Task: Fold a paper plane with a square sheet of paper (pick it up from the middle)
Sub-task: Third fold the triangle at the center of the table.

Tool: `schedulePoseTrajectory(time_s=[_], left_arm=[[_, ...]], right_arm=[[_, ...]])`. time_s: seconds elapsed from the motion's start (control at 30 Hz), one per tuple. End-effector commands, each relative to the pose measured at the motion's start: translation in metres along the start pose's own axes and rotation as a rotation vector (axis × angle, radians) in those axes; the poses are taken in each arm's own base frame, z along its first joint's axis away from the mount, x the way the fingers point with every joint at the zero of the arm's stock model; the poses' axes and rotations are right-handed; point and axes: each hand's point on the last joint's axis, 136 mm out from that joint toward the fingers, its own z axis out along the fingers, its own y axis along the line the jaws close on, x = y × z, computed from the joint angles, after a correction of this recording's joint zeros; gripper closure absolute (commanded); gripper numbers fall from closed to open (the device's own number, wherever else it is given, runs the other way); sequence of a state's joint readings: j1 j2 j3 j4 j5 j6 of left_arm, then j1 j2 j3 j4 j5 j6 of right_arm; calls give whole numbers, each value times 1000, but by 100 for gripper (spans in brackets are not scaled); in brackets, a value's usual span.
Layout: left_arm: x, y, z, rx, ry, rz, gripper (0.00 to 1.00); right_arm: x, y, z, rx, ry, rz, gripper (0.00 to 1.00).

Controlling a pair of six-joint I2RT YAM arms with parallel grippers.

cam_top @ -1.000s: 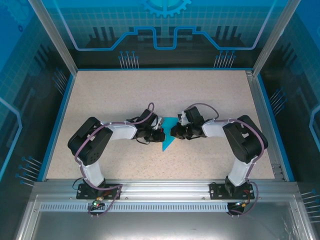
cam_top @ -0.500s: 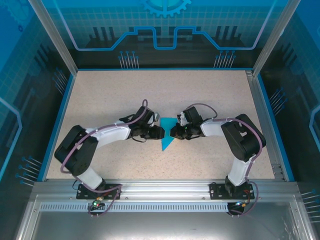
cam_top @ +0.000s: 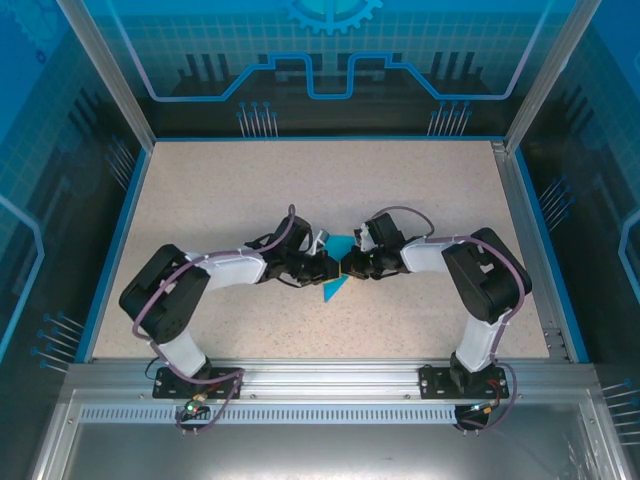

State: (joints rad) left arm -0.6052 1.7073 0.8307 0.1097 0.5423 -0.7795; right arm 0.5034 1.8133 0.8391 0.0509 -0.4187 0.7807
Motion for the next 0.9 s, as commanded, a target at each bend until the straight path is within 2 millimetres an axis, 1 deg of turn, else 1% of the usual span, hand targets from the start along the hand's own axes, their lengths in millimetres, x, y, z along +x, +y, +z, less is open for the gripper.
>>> schedulePoseTrajectory(time_s=[0.0, 0.1, 0.2, 0.43, 0.57, 0.7, 0.87], left_arm=[[5, -8, 12, 87, 53, -43, 85], [7, -1, 18, 74, 66, -51, 85], [11, 11, 23, 32, 91, -64, 84], [25, 49, 30, -98, 139, -114, 86], [34, 60, 26, -135, 147, -131, 86], [43, 72, 17, -197, 150, -127, 86], [56, 80, 9, -224, 163, -127, 86]], right_arm=[[10, -26, 8, 103, 32, 32, 90], [11, -26, 9, 106, 37, 28, 90], [12, -28, 9, 109, 40, 31, 90], [13, -31, 10, 123, 44, 34, 90], [13, -32, 9, 129, 43, 33, 90], [13, -33, 9, 135, 43, 33, 90], [14, -35, 9, 143, 44, 33, 90]])
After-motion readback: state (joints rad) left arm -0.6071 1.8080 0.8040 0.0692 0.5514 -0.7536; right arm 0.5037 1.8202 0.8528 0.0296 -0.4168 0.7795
